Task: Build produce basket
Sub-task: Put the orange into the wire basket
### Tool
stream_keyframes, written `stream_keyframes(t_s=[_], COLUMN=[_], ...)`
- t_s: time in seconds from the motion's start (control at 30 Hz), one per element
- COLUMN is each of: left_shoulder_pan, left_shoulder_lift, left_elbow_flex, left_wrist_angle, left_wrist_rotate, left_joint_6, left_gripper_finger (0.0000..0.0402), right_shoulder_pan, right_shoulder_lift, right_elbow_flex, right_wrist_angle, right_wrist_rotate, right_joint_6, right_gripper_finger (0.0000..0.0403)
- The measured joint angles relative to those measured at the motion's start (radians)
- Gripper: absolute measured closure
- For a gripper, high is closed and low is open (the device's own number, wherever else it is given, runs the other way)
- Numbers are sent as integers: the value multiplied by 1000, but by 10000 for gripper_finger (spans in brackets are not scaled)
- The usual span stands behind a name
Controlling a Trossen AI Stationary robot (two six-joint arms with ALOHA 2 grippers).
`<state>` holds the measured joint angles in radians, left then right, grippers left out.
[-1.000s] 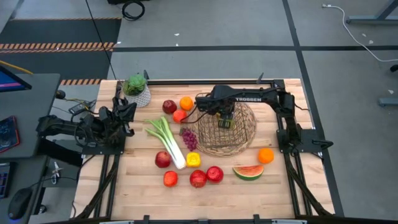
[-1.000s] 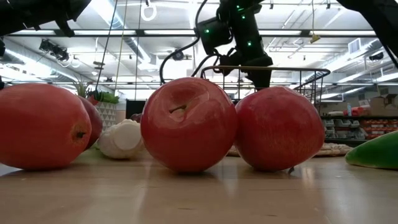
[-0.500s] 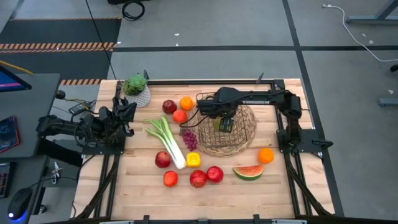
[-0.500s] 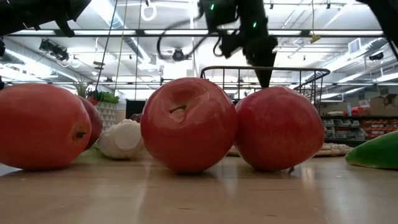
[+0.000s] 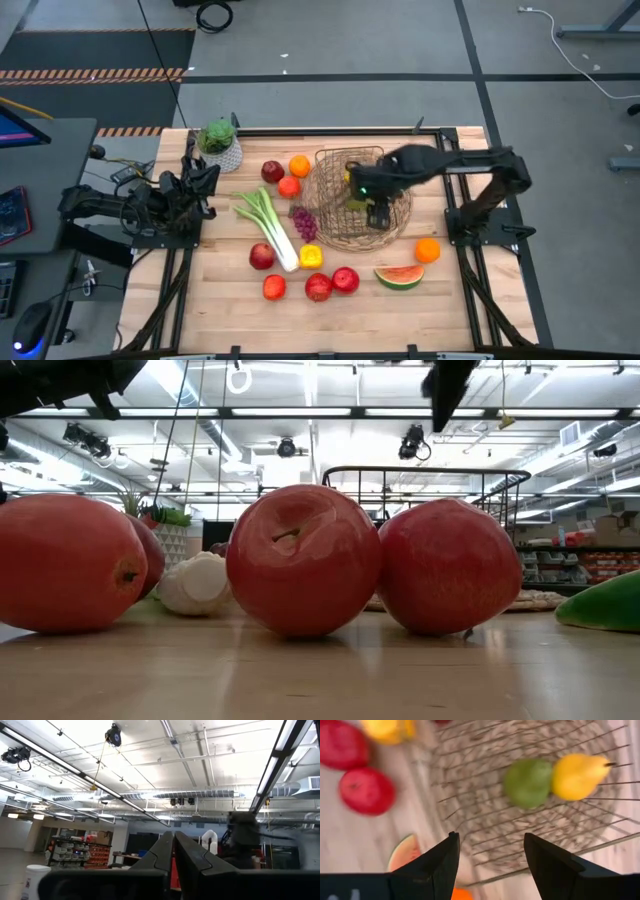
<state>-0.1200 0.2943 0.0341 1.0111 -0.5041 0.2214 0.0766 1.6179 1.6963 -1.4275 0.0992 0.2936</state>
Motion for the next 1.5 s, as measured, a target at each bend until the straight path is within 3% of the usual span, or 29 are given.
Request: stream_keyframes(t_s=[0.33,0.5,0.7,0.97,1.27,1.5], left_shoulder_pan=[0,0,0,0,0,0], left_shoulder_lift=[0,0,0,0,0,0], left_elbow_flex=[0,0,0,0,0,0], left_wrist_angle=[0,-1,-7,-13,-15,-21], left_wrist_rotate=[0,0,0,0,0,0], left_joint_6=[0,0,27,27,29,28], left_gripper_finger=[380,380,387,385,388,384], right_shoulder_pan=[161,198,206,206,235,292], right_shoulder_lift=[-142,-210,-265,-273,-274,-279], right_elbow_flex=[-186,-312,-447,-635,-773,-843], right_wrist_angle=[8,12,14,54,172,232], right_wrist_rotate=[12,10,-64,-76,-183,-208], right_joint_6=[186,289,383,461,500,542], right_gripper_finger=[176,176,173,112,12,14])
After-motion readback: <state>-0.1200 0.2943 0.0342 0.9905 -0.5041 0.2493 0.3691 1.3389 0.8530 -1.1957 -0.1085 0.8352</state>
